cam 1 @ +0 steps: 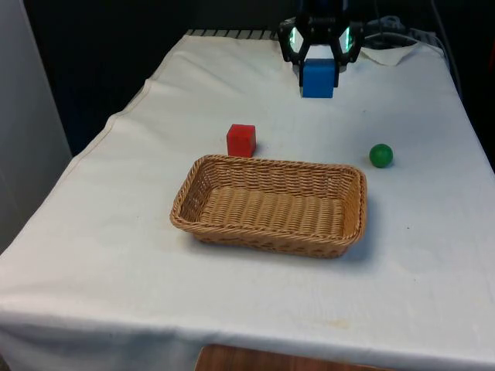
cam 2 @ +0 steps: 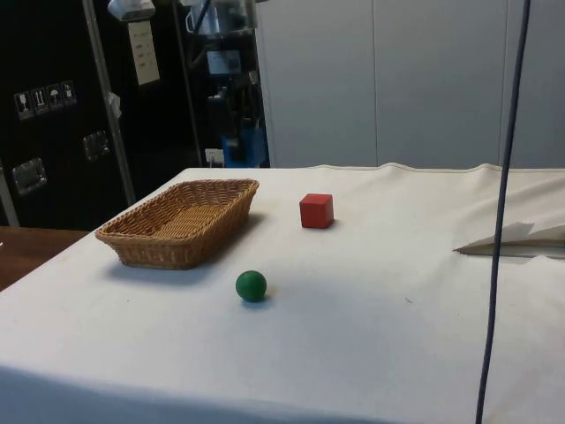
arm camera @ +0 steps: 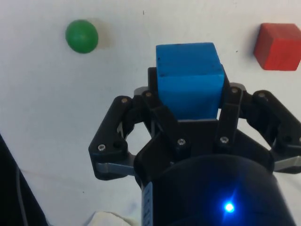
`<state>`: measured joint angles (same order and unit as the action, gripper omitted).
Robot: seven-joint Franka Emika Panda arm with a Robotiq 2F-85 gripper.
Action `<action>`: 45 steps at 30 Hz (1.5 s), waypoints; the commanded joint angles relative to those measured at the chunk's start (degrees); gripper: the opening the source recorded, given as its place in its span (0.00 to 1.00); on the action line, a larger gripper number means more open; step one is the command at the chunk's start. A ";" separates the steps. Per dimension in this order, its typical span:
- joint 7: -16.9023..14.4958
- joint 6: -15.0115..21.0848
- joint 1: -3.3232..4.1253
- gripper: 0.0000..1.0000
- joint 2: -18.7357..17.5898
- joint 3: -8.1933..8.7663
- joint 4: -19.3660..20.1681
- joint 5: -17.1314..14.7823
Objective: Place all non-red objects into the basket.
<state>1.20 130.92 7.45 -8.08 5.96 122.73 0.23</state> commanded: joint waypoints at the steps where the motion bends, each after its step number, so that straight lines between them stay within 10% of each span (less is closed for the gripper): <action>1: 0.00 -0.40 0.00 0.03 -0.52 0.06 -0.74 0.00; 45: -0.23 -2.52 -1.15 0.03 -24.98 1.20 -29.68 -1.95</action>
<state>1.20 128.11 6.70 -32.49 7.45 93.45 -1.09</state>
